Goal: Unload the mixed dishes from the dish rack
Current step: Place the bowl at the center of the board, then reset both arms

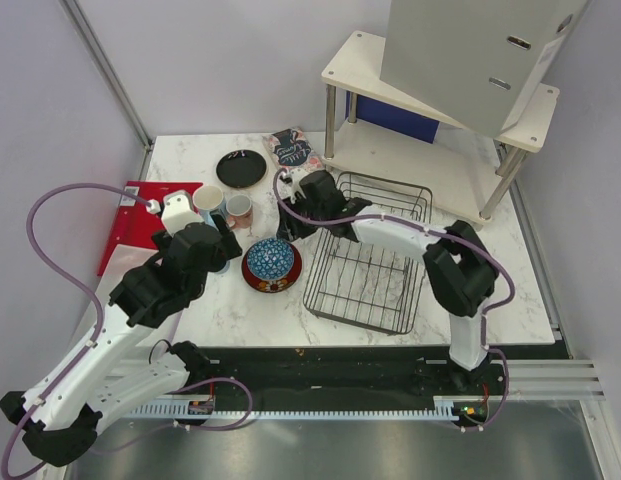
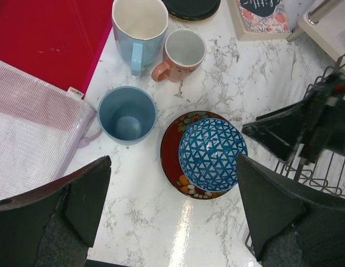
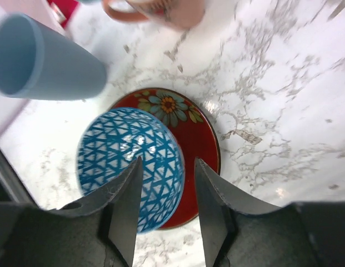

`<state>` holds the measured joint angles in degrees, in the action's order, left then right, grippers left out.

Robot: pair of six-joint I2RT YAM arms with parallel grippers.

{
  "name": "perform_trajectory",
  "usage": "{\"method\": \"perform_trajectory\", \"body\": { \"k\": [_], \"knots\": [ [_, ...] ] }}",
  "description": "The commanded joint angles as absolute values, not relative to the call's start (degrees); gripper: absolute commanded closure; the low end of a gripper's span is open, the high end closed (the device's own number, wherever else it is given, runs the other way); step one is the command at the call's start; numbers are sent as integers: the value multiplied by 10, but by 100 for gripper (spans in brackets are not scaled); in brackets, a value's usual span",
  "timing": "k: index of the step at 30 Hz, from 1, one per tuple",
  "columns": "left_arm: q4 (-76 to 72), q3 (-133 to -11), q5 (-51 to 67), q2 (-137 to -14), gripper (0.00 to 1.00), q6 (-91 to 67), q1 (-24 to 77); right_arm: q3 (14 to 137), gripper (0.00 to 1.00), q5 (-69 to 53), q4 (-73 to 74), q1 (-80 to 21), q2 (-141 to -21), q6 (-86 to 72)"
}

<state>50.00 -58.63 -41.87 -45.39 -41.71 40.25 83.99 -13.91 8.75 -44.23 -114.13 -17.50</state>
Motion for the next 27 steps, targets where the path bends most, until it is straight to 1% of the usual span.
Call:
{"method": "perform_trajectory", "body": {
  "k": [1,3,4,6,7,9,10,12,13,16,17,20,24,27],
  "knots": [
    [477,-592,-415,-453,1,-408,402,843,50,-92,78,-443,-996,-178],
    [476,-596,-407,-459,1,-403,403,835,49,-71,76,-445,-948,-181],
    [475,-596,-396,-463,1,-396,402,828,47,-42,74,-446,-896,-181],
    [470,-599,-383,-481,1,-387,403,783,45,-9,67,-453,-844,-177],
    [468,-599,-367,-488,1,-383,403,763,42,32,62,-454,-794,-176],
    [455,-592,-347,-509,1,-375,403,694,37,65,54,-461,-748,-171],
    [449,-590,-322,-518,1,-375,403,671,31,72,53,-462,-710,-171],
    [426,-582,-290,-537,1,-367,403,625,24,89,69,-473,-680,-173],
    [414,-579,-247,-543,1,-361,403,614,19,102,78,-482,-653,-173],
    [384,-572,-197,-558,1,-358,403,570,14,179,101,-519,-601,-171],
    [379,-571,-188,-561,1,-358,403,553,14,217,110,-529,-591,-171],
    [365,-571,-171,-566,1,-362,403,541,11,260,136,-553,-559,-178],
    [368,-576,-167,-578,1,-366,403,526,10,358,169,-572,-527,-186],
    [369,-571,-165,-572,1,-369,403,511,9,395,187,-575,-505,-199]
  ]
}}
